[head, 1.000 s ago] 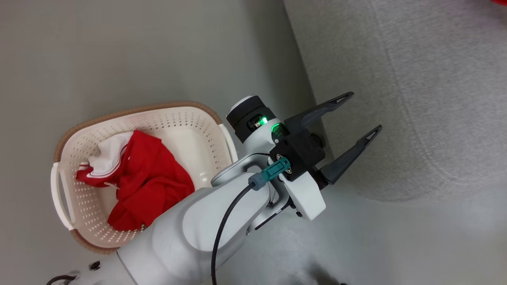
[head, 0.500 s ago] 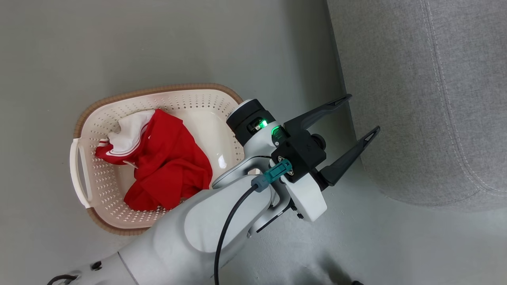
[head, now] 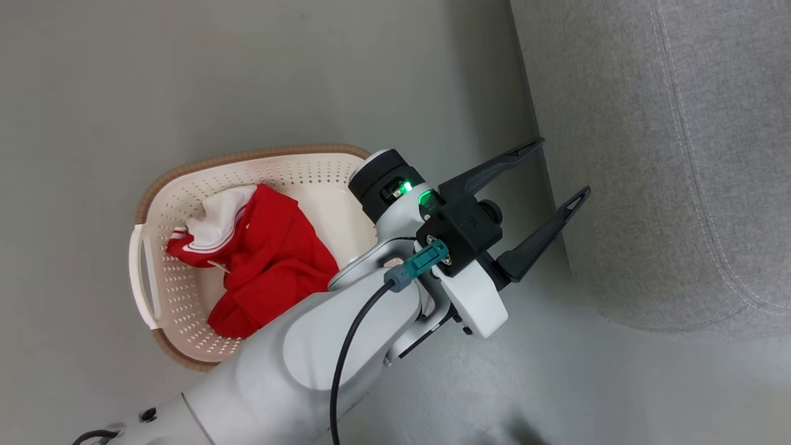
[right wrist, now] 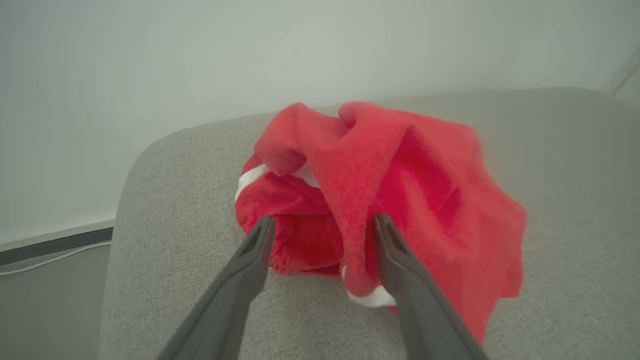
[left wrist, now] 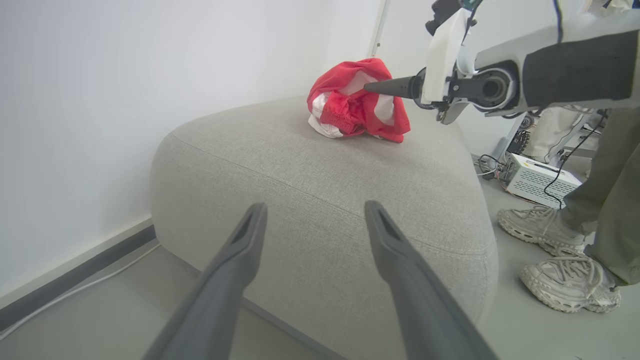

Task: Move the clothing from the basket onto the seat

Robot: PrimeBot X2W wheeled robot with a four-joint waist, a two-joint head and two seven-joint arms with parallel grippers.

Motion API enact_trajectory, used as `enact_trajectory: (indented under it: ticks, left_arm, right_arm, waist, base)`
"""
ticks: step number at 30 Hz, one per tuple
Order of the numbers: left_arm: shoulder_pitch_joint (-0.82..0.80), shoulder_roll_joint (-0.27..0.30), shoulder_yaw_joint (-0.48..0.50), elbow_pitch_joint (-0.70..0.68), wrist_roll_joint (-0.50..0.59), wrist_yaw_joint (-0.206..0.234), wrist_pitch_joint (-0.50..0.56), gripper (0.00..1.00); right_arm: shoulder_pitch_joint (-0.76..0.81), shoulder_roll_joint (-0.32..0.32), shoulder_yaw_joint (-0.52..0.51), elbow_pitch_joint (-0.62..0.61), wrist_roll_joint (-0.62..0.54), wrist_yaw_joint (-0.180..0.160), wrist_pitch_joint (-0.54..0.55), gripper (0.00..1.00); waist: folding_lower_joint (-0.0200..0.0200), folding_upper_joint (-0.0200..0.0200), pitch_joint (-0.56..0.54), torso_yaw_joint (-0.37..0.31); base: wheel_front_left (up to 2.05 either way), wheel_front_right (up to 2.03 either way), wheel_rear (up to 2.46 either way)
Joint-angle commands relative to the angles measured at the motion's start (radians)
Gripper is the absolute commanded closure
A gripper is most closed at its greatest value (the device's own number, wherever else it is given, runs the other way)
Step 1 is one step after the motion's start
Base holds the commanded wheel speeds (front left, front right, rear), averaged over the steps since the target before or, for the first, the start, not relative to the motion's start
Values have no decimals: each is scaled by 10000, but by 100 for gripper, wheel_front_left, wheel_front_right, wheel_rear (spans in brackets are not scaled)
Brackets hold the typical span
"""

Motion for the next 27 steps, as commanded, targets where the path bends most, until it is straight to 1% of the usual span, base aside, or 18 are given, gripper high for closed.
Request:
enact_trajectory:
  ticks: [1,5,8,16,21,27]
  left_arm:
    - [49,-64,297,-314,-87,99,-47,0]
    - [373,-64,518,-402,-74,102,-47,0]
    - [689,-64,794,-470,-61,134,-47,0]
    - [1696,-64,1650,-465,100,169,-47,0]
    - [2419,-64,2283,-431,261,199,-47,0]
    - [3386,-64,3308,-376,558,263,-47,0]
  right_arm:
    - [599,-486,312,-243,109,27,-115,0]
    - [987,-620,830,-635,275,27,-140,0]
    - [1398,-556,1060,-1049,275,27,-143,0]
    - [2474,-84,1379,-1852,53,27,-145,0]
    - [2961,201,1464,-2249,-363,27,-146,0]
    - [3309,530,1451,-2694,-882,27,-146,0]
  waist:
    - [0,0,-166,88]
    - [0,0,-549,223]
    - [0,0,-903,314]
    - [0,0,-1910,678]
    - [0,0,-2539,1034]
    - [0,0,-3306,1452]
  base:
    - [0,0,0]
    - [0,0,0]
    - [0,0,0]
    - [0,0,0]
    - [0,0,0]
    - [0,0,0]
